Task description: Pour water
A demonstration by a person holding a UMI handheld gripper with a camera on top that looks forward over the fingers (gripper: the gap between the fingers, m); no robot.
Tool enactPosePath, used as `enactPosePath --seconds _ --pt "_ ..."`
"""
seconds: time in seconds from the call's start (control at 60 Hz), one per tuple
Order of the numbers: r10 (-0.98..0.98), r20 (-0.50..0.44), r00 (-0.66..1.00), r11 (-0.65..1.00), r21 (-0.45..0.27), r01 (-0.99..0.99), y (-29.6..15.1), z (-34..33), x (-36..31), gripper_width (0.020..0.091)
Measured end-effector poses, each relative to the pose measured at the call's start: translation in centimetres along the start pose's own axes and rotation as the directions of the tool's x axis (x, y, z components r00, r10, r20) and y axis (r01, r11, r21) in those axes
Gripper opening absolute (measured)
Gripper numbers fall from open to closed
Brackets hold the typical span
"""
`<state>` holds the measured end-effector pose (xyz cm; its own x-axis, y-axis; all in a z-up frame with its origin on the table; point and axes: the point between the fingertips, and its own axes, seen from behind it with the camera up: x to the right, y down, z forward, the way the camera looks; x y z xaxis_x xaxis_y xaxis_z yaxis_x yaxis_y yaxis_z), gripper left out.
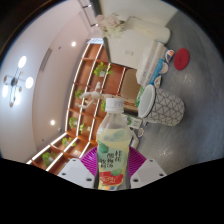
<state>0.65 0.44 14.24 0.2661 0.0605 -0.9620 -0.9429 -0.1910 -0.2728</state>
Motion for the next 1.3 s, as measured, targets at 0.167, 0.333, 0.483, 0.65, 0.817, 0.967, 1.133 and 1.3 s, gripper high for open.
enactPosePath --seconds 0.167,0.333,0.483,0.65,0.817,0.967,1.133,1.3 --pt "0.297 0.057 0.953 0.954 0.026 -0.299 -1.6 2.6 -1.2 0.0356" --pt "0.53 0.111 0.841 0.844 0.03 -0.536 -3.2 4.1 -2.2 0.0358" --pt "0.667 0.152 0.73 0.733 0.044 -0.679 -4.7 4.2 -2.4 0.0356" --pt "0.642 0.117 0.758 0.76 0.038 -0.649 -3.9 4.3 -2.1 0.0356" --pt "0.461 0.086 0.883 0.887 -0.02 -0.461 -2.4 3.8 -3.4 0.0358" --pt "-0.003 0.076 0.997 0.999 -0.053 0.007 -3.4 3.8 -6.1 0.0358" --pt "-0.592 -0.091 0.801 0.805 -0.015 0.593 -9.8 3.6 -7.1 0.0378" --pt "-0.878 -0.314 0.36 0.398 -0.063 0.915 -19.3 2.3 -5.1 0.0377"
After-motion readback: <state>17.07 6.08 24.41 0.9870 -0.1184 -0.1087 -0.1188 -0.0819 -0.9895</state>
